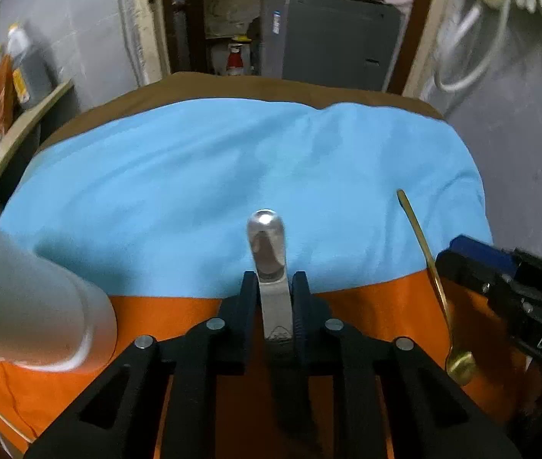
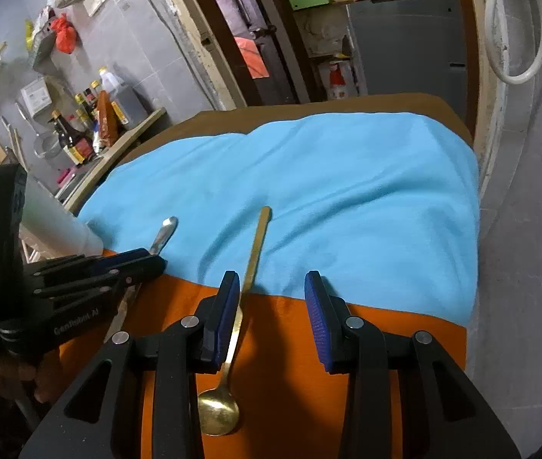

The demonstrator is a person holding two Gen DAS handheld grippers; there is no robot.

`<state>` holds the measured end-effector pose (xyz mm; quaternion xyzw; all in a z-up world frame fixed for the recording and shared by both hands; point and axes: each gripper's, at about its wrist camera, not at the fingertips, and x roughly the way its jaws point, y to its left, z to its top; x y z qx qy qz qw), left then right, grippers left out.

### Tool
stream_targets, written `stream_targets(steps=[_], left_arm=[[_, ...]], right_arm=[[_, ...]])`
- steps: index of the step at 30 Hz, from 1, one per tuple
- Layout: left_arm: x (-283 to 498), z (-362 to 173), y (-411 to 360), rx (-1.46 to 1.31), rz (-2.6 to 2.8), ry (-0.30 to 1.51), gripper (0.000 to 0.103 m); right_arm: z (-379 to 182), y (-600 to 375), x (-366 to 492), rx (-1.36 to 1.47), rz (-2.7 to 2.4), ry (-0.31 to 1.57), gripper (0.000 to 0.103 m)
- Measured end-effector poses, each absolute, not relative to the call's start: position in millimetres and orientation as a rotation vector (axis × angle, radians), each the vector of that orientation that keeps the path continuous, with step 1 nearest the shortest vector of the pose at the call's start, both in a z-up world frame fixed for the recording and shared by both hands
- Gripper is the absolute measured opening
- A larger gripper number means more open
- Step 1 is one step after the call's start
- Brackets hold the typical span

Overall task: Organize utensils
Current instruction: 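Close the left gripper on the table knife while the right gripper grasps the gold spoon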

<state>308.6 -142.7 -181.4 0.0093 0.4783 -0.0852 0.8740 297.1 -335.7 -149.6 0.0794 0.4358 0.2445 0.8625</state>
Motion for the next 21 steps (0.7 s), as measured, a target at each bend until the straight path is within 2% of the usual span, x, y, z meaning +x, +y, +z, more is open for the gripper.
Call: stream_targets(steps=[2,6,16,18,21], left_arm=[[307,-179,-142,0.014,-0.164,0.998,0.013],[299,-176,-134,-0.019,-0.145,1.004,0.013],[294,-174,-139,0.066,-0.173,1.053,0.013],[292,-174,-138,0.063,-0.166,1.049,0.013],[290,-173,-137,0.037,-0.176,1.044,0.012]], right_arm=[[-149,-332,297,0.154,0.523,0.920,0.033],[-151,-320,298,0.095,0.521,0.947,0.024],[-149,-287,303,-0.061,0.418,1.026,0.024],[-150,-292,302,-0.004,0.420,1.026,0.008],[-153,-305,303,0.119,0.441,1.036,0.005]])
